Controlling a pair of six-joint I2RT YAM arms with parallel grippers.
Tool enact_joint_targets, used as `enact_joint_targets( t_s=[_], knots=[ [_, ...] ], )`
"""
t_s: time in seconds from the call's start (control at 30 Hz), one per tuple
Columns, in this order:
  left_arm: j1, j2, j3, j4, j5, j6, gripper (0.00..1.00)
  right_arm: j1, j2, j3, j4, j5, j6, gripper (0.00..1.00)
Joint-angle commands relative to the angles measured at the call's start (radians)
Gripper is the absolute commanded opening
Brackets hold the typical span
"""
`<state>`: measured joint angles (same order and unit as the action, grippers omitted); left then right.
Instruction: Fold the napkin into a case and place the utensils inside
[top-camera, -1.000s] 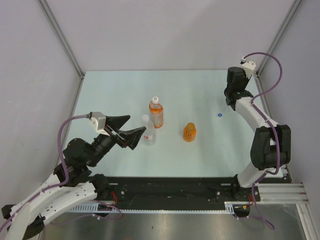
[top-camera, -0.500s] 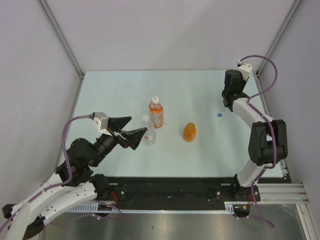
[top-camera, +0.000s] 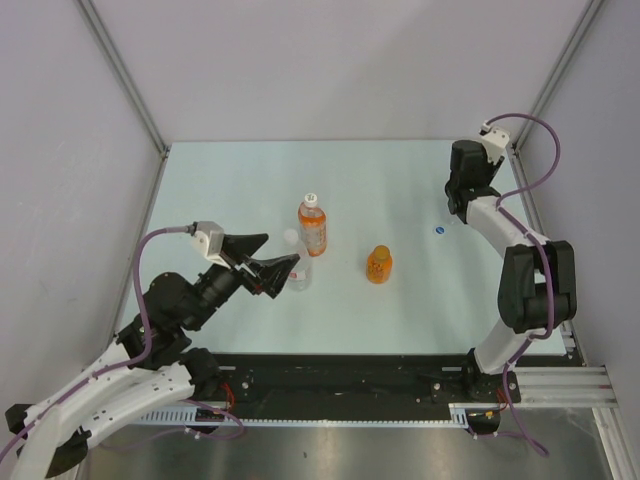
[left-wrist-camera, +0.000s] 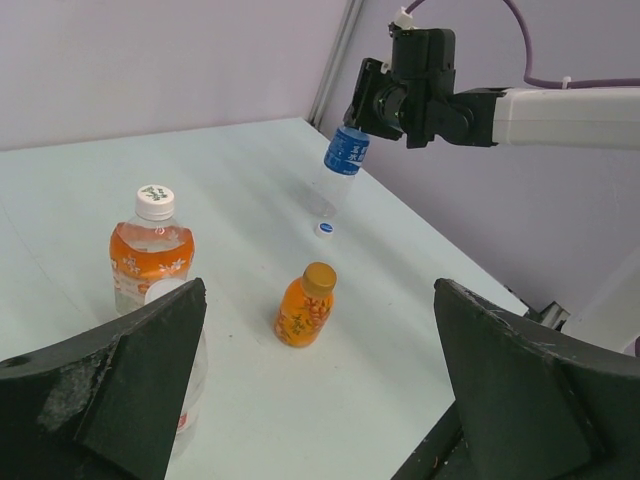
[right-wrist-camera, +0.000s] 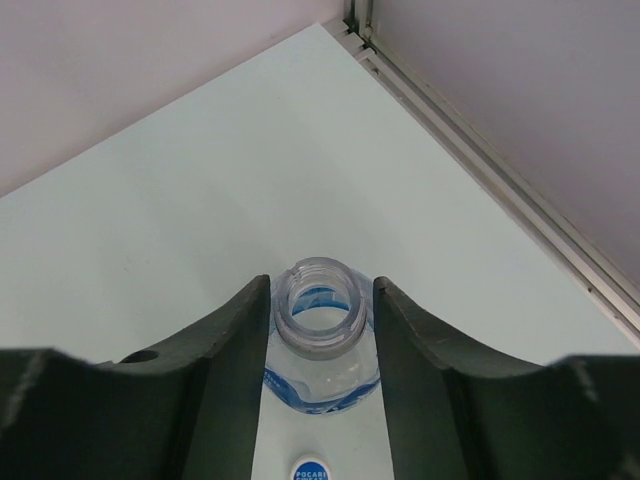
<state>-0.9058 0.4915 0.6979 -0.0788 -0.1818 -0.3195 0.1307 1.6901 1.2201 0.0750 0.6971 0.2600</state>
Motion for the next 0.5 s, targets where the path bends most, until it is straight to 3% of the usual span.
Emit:
enact_joint_targets(
  t_s=[0.0, 0.47],
  knots=[
    [0.002, 0.004, -0.011, 0.039, 0.005, -0.03, 1.0, -0.002, -0.026, -0.025, -0.106, 0.002, 0.048, 0.5],
    [0.002, -0.007, -0.028, 0.045, 0.027, -0.046, 1.0, 0.009, -0.076, -0.033, -0.178, -0.01, 0.087, 0.65]
  ],
)
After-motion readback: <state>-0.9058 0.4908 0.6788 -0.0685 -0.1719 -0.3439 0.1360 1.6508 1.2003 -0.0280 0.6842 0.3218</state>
